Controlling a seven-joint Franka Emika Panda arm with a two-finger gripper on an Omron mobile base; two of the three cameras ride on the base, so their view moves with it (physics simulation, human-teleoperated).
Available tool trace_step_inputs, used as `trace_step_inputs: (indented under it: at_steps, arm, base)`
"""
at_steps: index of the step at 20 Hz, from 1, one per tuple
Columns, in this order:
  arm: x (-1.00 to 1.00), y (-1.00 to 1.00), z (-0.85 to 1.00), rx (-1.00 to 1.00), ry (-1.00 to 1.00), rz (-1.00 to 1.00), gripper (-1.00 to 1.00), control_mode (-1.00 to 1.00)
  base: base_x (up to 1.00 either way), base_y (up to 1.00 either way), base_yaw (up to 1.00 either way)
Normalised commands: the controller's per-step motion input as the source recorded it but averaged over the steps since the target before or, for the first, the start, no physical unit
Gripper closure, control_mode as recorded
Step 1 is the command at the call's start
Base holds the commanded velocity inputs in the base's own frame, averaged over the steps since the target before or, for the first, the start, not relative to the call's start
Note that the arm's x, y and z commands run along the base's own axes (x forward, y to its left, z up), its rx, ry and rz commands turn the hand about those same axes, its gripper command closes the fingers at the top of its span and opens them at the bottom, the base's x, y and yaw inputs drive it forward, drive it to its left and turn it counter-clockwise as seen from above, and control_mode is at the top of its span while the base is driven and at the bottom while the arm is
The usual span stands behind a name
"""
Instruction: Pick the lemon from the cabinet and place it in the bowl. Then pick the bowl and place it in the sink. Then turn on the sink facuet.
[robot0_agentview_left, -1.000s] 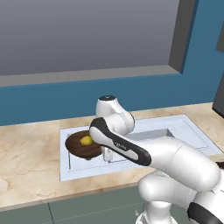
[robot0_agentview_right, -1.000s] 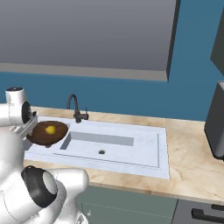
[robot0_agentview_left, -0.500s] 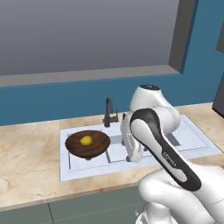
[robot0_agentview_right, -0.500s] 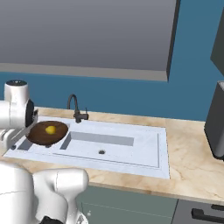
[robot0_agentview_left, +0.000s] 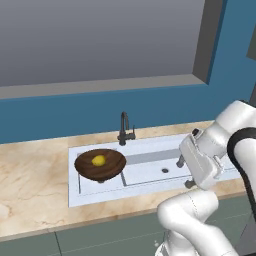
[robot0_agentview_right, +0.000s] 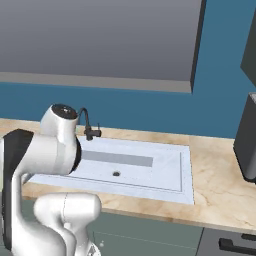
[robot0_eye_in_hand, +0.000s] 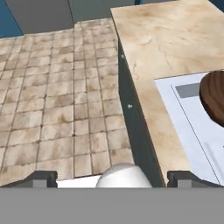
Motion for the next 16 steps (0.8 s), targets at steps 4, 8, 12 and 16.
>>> trace_step_inputs:
  at_steps: [4,8,12,16]
  arm:
    - [0.42,-0.7,0.0,0.28,0.0,0.0,-1.0,-1.0]
    - [0.79,-0.5,-0.05,0.24,0.0,0.0,-1.0,-1.0]
    - [0.84,-0.34,-0.13,0.24,0.0,0.0,-1.0,-1.0]
    - [0.95,-0.17,-0.19,0.21,0.0,0.0,-1.0,-1.0]
  base:
    - [0.0,0.0,0.0]
    - [0.0,0.0,0.0]
    - [0.0,0.0,0.0]
    - [0.0,0.0,0.0]
